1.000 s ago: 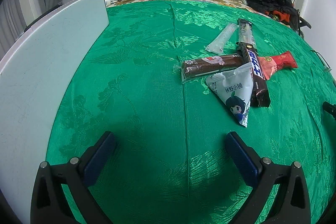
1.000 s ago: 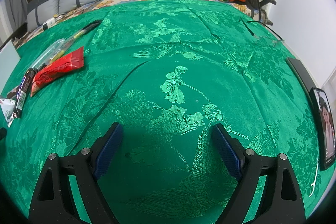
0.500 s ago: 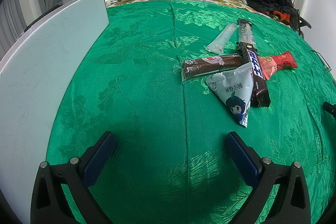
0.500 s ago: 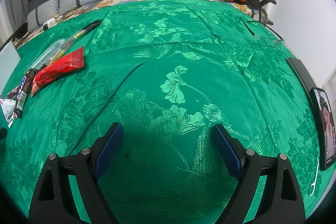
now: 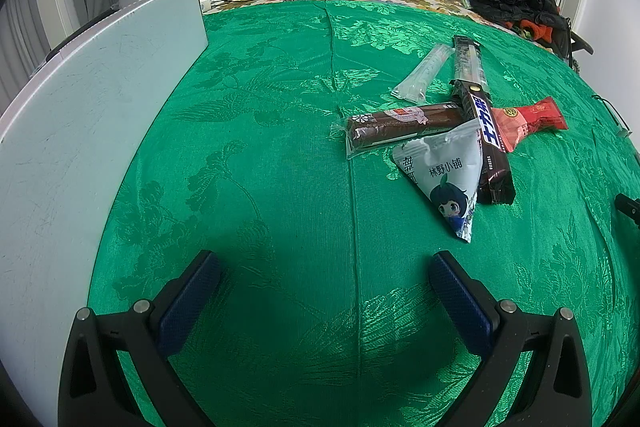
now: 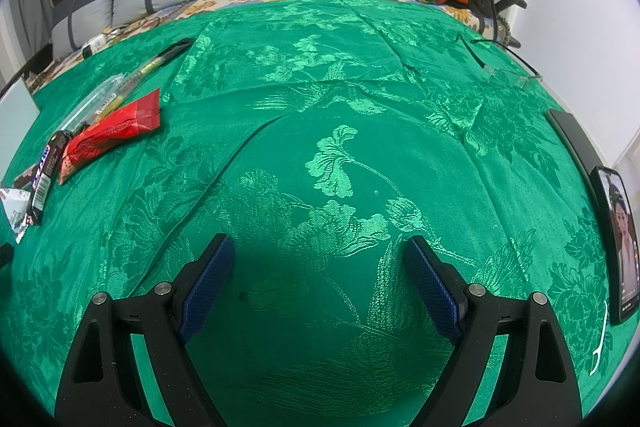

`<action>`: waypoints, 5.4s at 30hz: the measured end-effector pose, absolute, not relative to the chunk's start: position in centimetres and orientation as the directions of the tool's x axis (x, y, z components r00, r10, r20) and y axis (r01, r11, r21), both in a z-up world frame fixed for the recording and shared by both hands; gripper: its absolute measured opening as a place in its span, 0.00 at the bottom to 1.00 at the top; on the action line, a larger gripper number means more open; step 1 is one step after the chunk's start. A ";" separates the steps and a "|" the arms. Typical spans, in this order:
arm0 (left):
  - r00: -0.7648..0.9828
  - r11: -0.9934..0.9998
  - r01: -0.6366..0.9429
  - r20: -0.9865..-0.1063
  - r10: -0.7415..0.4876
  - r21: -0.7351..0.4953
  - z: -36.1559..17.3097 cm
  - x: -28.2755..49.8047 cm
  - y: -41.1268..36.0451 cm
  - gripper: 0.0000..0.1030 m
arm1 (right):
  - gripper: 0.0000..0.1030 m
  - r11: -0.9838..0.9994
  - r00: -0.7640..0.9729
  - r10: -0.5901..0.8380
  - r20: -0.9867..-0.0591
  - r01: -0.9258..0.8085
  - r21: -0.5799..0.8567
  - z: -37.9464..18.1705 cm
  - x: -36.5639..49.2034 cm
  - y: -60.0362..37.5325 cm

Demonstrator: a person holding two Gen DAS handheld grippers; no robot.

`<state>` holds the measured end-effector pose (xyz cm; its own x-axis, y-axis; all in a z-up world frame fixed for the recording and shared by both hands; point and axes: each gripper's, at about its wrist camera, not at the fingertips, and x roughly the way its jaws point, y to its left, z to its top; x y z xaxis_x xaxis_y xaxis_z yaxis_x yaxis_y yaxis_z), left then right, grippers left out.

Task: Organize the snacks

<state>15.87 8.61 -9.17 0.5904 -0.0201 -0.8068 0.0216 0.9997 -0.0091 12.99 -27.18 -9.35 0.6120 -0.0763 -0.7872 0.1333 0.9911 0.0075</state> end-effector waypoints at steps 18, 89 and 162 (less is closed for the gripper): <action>0.591 1.000 0.022 -0.807 -0.021 -0.009 -9.2 15.9 8.6 1.00 | 0.87 0.991 0.612 -0.076 -0.787 0.133 0.008 -9.3 13.0 -27.2; 0.501 0.994 0.008 -0.860 -0.099 -0.110 -5.3 16.9 13.6 0.17 | 0.88 0.991 0.611 -0.071 -0.788 0.132 0.013 -9.3 13.0 -26.9; 0.738 0.901 -0.034 -0.619 -0.269 -0.433 4.0 5.0 19.7 0.17 | 0.18 0.791 0.313 0.607 -0.730 -0.325 0.518 4.7 19.6 -1.0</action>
<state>4.96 19.68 4.01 0.7378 -0.2695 -0.6189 -0.0338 0.9009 -0.4326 19.61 -0.98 4.73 0.3133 0.6073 -0.7301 -0.3252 0.7909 0.5183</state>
